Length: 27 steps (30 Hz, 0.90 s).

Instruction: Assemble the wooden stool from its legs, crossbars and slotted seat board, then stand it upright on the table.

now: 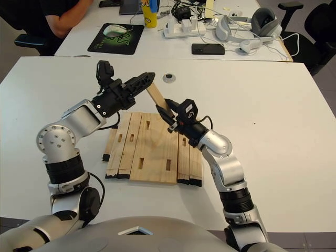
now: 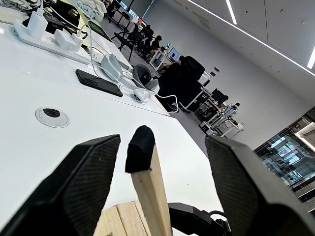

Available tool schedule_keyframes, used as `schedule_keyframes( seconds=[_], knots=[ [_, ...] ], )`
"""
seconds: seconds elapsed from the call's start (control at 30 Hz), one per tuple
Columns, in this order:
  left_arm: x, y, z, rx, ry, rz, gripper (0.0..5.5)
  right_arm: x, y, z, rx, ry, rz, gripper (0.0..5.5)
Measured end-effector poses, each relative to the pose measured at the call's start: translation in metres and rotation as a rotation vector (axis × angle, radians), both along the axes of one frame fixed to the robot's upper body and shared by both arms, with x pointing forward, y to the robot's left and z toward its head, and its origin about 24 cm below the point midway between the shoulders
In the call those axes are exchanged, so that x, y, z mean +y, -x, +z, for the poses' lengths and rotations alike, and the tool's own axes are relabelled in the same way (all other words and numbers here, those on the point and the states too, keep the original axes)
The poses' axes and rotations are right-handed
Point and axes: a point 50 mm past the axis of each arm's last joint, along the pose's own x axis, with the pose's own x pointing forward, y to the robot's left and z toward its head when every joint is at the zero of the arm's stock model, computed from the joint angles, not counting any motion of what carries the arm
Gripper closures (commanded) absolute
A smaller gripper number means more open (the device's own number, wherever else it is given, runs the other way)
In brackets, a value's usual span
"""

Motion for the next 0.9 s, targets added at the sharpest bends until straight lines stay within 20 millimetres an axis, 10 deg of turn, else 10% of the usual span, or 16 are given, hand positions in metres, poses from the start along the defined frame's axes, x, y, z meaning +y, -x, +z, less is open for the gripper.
schedule_keyframes(
  seconds=[0.67, 0.9],
  knots=[
    [-0.002, 0.001, -0.011, 0.044, -0.043, -0.001, 4.87, 0.004, 0.002, 0.002, 0.003, -0.012, 0.011, 4.18],
    [-0.004, 0.002, -0.011, 0.022, -0.044, -0.005, 5.03, 0.004, 0.000, 0.001, 0.016, -0.015, 0.010, 4.18]
  ],
)
